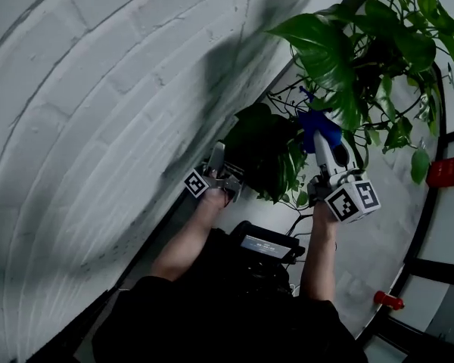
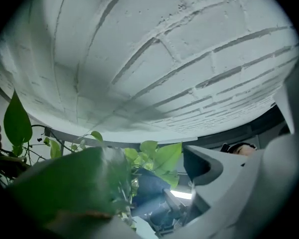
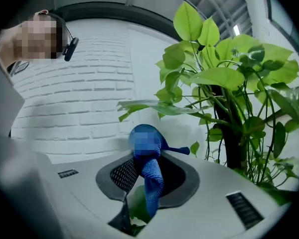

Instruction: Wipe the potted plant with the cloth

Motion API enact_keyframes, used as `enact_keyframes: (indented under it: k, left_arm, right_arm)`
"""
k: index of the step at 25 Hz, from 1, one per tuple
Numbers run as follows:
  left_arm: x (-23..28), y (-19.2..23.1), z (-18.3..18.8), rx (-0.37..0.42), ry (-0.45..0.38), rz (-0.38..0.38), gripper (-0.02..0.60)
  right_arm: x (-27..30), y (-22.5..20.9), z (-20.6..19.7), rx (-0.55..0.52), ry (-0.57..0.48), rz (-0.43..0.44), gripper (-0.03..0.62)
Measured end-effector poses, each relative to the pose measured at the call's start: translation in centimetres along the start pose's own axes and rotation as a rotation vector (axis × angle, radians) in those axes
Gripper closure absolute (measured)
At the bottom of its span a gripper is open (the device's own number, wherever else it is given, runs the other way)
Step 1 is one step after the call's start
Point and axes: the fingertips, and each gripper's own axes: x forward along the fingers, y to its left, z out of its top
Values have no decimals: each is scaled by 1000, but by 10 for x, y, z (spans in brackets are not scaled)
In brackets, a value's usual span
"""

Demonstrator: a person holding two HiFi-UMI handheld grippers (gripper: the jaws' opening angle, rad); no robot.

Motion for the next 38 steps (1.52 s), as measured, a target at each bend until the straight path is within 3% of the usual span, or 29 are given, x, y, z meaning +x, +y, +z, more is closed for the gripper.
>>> enact_keyframes:
  k: [4, 10, 20, 30, 34, 38]
  left_arm:
    - [6, -18, 10, 11, -24, -52, 120]
    - [9, -40, 15, 45, -18, -95, 120]
    - [2, -45, 14, 54, 14, -81, 120]
    - [-4, -41, 16, 44, -10, -59, 120]
    - [-8, -40, 17, 49, -7, -40, 120]
    - [-16, -37, 20, 41, -19, -20, 120]
  right_arm:
    - [32, 3, -39, -5, 133, 32, 497]
    - [80, 27, -126, 83, 354, 116, 499]
    - [98, 98, -166, 76, 457, 274, 499]
    - [80, 137, -166, 125, 435, 398, 497]
    - [68, 134, -127, 169, 312, 430, 499]
    - [50, 106, -67, 174, 141, 371, 499]
